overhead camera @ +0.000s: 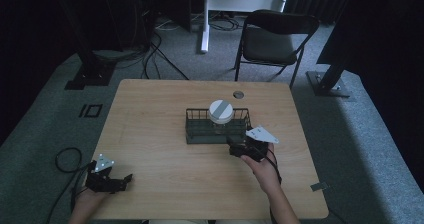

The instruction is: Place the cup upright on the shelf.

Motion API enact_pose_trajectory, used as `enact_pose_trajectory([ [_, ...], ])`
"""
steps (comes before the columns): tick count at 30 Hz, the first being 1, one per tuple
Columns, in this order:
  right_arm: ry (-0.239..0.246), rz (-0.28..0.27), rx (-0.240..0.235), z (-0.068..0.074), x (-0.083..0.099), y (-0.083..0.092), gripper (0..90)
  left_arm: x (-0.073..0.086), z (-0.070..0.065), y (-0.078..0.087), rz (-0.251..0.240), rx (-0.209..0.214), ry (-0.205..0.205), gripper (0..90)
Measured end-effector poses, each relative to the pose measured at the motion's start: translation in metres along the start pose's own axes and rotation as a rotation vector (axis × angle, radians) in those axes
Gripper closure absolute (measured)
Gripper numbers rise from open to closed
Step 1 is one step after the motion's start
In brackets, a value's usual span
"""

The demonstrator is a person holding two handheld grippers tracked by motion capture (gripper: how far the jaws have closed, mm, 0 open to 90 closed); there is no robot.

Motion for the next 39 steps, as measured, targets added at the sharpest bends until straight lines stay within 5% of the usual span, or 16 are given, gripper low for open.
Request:
enact_pose_trajectory([
  [39,-0.068,0.146,0.126,-0.050,0.070,0.006,12.0,0.000,0.000,0.000,0.000,0.000,0.000,0.5],
])
Point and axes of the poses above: each handheld gripper's, and its own axes: y roughly backward along the jaws, x roughly out of its underside, z roughly to its left, the point moved 1 cm from there along -y, roughly forward along the jaws, and after that the axes turned 7 degrees about z, right-handed, at the moved point
